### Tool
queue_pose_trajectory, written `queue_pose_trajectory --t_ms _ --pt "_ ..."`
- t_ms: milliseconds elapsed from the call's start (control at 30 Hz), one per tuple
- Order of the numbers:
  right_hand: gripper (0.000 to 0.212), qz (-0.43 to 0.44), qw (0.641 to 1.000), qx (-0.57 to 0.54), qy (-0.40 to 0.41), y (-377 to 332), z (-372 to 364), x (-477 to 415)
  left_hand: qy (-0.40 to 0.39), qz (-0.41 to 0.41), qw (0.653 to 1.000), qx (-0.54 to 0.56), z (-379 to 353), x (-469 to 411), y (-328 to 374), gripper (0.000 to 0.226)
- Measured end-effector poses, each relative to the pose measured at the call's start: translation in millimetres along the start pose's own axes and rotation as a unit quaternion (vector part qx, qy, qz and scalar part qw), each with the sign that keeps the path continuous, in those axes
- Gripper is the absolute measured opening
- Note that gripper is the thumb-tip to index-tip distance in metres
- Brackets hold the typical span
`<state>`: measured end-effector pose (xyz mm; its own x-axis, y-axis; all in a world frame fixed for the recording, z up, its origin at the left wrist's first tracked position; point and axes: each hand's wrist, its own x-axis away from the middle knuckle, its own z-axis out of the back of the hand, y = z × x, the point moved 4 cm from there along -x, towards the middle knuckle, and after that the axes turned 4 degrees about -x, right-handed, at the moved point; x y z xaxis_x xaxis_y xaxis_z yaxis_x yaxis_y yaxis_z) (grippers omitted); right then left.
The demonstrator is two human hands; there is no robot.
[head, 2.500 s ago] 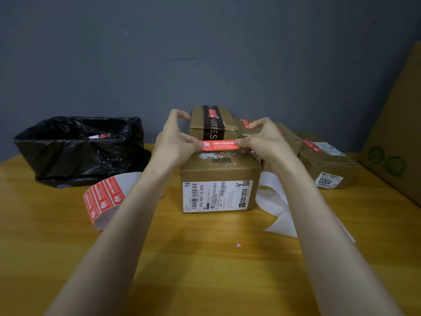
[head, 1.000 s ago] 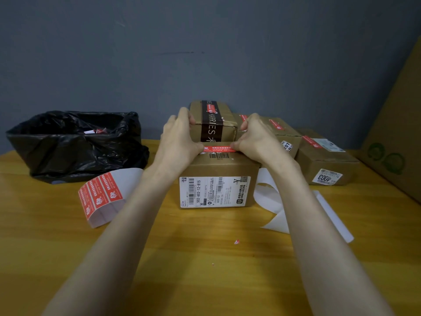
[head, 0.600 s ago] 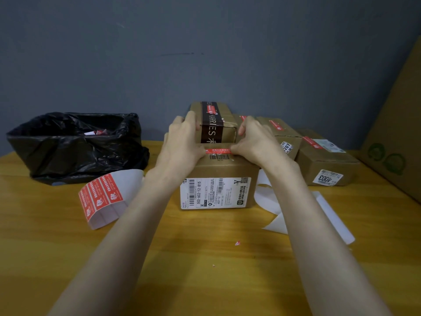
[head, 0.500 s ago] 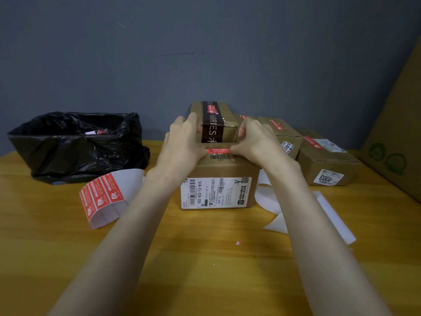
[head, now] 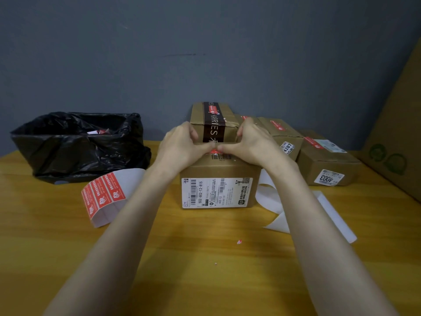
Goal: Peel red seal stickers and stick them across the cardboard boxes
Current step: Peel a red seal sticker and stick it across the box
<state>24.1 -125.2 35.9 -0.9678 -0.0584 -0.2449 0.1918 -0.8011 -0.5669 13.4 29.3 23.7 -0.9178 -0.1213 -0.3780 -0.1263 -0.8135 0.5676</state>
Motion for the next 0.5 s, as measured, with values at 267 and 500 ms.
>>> queue_pose_trajectory --t_ms 267,500 --pt "0.05 -0.046 0.995 -0.025 -0.079 11.9 4.1 -3.2 -0.093 0.039 0.994 0.049 5.8 -7.6 -10.9 0.033" --pt "0.018 -0.046 0.992 -0.095 -0.066 16.9 8.9 -2.0 -0.072 0.049 0.989 0.116 8.3 -8.5 -16.1 0.012"
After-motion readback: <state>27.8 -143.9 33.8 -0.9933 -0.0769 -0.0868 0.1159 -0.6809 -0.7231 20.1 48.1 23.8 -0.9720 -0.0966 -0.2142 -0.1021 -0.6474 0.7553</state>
